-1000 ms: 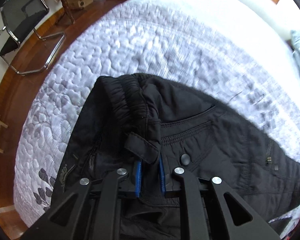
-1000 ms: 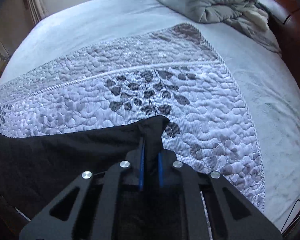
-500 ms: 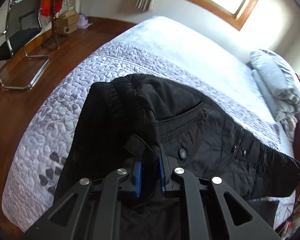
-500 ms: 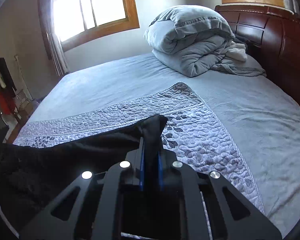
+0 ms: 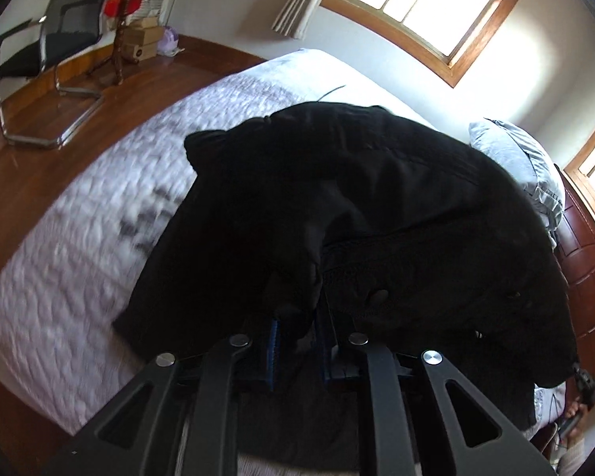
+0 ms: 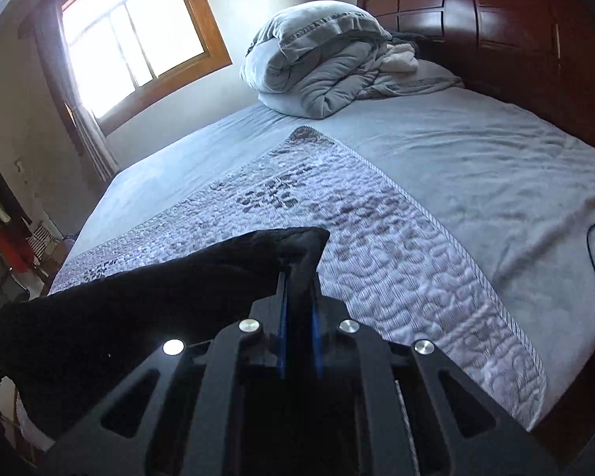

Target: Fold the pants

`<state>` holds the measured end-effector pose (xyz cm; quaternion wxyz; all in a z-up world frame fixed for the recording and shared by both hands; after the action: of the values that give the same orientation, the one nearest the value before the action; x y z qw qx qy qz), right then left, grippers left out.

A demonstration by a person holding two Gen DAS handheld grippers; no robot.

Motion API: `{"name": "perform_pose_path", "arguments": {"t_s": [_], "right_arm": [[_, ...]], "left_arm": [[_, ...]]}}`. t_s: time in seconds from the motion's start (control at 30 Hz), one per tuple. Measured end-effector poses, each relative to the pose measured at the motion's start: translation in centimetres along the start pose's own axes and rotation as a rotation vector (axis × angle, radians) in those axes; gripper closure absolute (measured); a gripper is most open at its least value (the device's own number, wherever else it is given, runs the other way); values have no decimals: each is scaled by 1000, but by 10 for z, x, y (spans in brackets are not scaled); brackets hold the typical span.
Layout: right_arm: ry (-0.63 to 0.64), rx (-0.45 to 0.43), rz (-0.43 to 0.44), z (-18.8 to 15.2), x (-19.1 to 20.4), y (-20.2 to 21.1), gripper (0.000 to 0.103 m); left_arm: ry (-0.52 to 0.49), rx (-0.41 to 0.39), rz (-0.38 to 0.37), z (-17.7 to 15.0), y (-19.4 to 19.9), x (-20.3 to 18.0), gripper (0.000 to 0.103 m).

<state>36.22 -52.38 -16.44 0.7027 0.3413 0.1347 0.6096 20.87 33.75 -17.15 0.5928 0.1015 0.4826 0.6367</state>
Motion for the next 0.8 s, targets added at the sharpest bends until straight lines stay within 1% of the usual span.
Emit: {"name": "perform_pose_path", "arguments": {"t_s": [0.13, 0.2, 0.27, 0.33, 0.37, 0.4, 0.43, 0.47, 0.5, 0.57, 0.6, 0.67, 0.7, 0.73, 0.77, 0.8], "right_arm": [[-30, 77, -47, -46, -19, -1, 95], [-24, 112, -70, -68, -24, -4, 95], [-20, 140, -80, -84, -27, -6, 95], [-2, 171, -107, -100, -29, -9, 91], [6, 180, -124, -107, -32, -8, 84], [4, 191, -132, -112, -35, -9, 80], [-2, 195, -138, -115, -37, -8, 74], [-12, 202, -155, -116, -40, -6, 56], [-22, 202, -174, -118, -45, -3, 44], [-41, 199, -178, -119, -50, 3, 41], [-44, 203, -183, -119, -52, 5, 38], [-51, 201, -188, -119, -54, 10, 38], [-63, 202, -190, -120, -56, 13, 36], [-77, 202, -192, -120, -57, 14, 35], [-86, 199, -192, -120, -57, 16, 35], [-94, 193, -194, -120, -57, 19, 35]], "left_arm": [[26, 4, 3, -27, 0, 19, 82], [22, 8, 22, -38, -2, 27, 79], [22, 26, 49, -47, -5, 34, 75], [21, 63, 106, -60, -9, 45, 67], [15, 80, 132, -68, -10, 51, 66], [23, 83, 141, -71, -9, 56, 65], [49, 80, 146, -75, -5, 63, 59], [82, 74, 154, -78, -1, 70, 53], [134, 64, 173, -82, 6, 81, 39], [178, 40, 155, -86, 16, 85, 37], [209, 23, 139, -86, 23, 89, 36], [241, 17, 120, -89, 31, 89, 35], [261, 0, 80, -88, 36, 84, 35], [273, -20, 41, -95, 48, 70, 34], [289, -39, 9, -93, 52, 66, 31], [313, -60, -14, -93, 56, 64, 26]]}}
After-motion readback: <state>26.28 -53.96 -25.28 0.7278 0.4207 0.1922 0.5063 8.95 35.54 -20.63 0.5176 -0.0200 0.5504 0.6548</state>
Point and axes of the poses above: each gripper's, at about its wrist camera, not at the fingertips, and y roughly against the way its jaws point, x to its left, z to its top, the point moved 9 cm from there along -y, roughly the way its jaws point, and after that the axes turned 3 degrees about y, right-handed, at the moved point
